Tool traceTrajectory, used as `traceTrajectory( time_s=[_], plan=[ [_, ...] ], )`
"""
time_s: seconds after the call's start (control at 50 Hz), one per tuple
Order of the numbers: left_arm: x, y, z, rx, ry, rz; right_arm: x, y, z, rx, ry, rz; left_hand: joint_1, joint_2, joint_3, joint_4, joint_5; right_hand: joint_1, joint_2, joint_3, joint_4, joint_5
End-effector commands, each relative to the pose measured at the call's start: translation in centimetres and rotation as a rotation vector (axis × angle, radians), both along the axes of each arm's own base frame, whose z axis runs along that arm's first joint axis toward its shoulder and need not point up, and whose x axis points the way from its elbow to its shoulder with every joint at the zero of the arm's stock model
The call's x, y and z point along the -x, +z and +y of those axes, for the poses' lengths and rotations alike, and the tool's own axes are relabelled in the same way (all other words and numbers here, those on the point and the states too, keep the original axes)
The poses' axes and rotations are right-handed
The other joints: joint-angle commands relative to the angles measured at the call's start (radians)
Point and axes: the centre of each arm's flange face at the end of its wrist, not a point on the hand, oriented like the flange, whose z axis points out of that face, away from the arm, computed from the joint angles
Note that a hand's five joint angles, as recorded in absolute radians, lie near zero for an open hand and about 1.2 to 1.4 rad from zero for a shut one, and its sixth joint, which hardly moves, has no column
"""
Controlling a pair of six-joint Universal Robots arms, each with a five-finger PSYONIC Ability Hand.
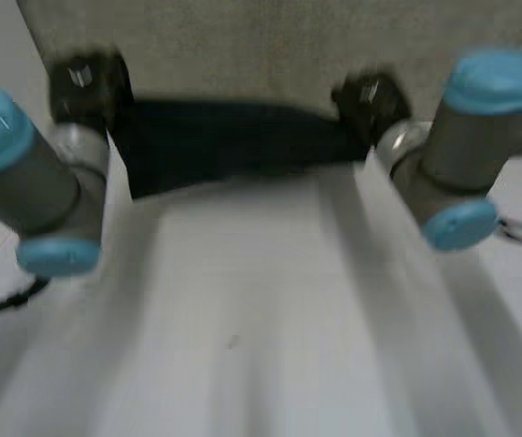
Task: Fold the shorts.
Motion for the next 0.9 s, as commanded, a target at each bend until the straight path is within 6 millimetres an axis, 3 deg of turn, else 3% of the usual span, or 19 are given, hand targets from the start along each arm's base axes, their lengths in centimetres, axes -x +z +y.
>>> traceTrajectory(
  time_s=[0.02, 0.1, 0.22, 0.32, 0.4, 0.48, 0.58, 0.66, 0.76, 0.84, 0.9],
  plan=[
    [-0.4, -11.5, 3.9, -0.324, -0.031, -0.264, 0.2, -11.6, 2.4, -0.238, 0.043, 0.334, 0.262, 0.196, 0.205, 0.200, 0.256, 0.406, 0.225, 0.207, 0.204, 0.252],
    [-0.1, -12.5, 6.5, -0.364, -0.069, -0.373, 1.0, -11.2, 4.0, -0.279, 0.056, 0.347, 0.262, 0.196, 0.205, 0.200, 0.256, 0.406, 0.225, 0.207, 0.204, 0.252],
    [-1.5, -8.7, 9.9, -0.289, -0.066, -0.429, 2.9, -7.6, 7.9, -0.301, 0.088, 0.309, 0.262, 0.196, 0.205, 0.200, 0.256, 0.406, 0.225, 0.207, 0.204, 0.252],
    [-2.8, -6.8, 12.4, -0.262, -0.065, -0.450, 4.1, -7.3, 10.5, -0.348, 0.110, 0.324, 0.262, 0.196, 0.205, 0.200, 0.256, 0.406, 0.225, 0.207, 0.204, 0.252],
    [-4.0, -7.4, 14.6, -0.330, -0.074, -0.532, 5.5, -8.3, 12.3, -0.400, 0.114, 0.363, 0.262, 0.196, 0.205, 0.200, 0.256, 0.406, 0.225, 0.207, 0.204, 0.252],
    [-4.9, -9.2, 17.1, -0.442, -0.112, -0.605, 7.4, -8.2, 13.2, -0.426, 0.085, 0.390, 0.262, 0.196, 0.205, 0.200, 0.256, 0.406, 0.225, 0.207, 0.204, 0.252],
    [-5.4, -9.9, 19.4, -0.501, -0.148, -0.640, 8.8, -8.2, 14.7, -0.452, 0.079, 0.452, 0.262, 0.196, 0.205, 0.200, 0.256, 0.406, 0.225, 0.207, 0.204, 0.252],
    [-5.2, -8.4, 21.9, -0.478, -0.205, -0.653, 9.8, -7.2, 17.0, -0.497, 0.117, 0.552, 0.262, 0.196, 0.205, 0.200, 0.256, 0.406, 0.225, 0.207, 0.204, 0.252],
    [-6.1, -4.7, 24.2, -0.407, -0.228, -0.649, 11.5, -4.5, 20.7, -0.579, 0.172, 0.651, 0.262, 0.196, 0.205, 0.200, 0.256, 0.406, 0.225, 0.207, 0.204, 0.252],
    [-6.3, -3.7, 25.2, -0.415, -0.290, -0.691, 12.2, -3.7, 22.4, -0.622, 0.209, 0.703, 0.262, 0.196, 0.205, 0.200, 0.256, 0.406, 0.225, 0.207, 0.204, 0.252],
    [-5.9, -3.8, 25.3, -0.415, -0.333, -0.708, 12.1, -3.4, 22.3, -0.606, 0.211, 0.711, 0.262, 0.196, 0.205, 0.200, 0.256, 0.406, 0.225, 0.207, 0.204, 0.252]
  ],
)
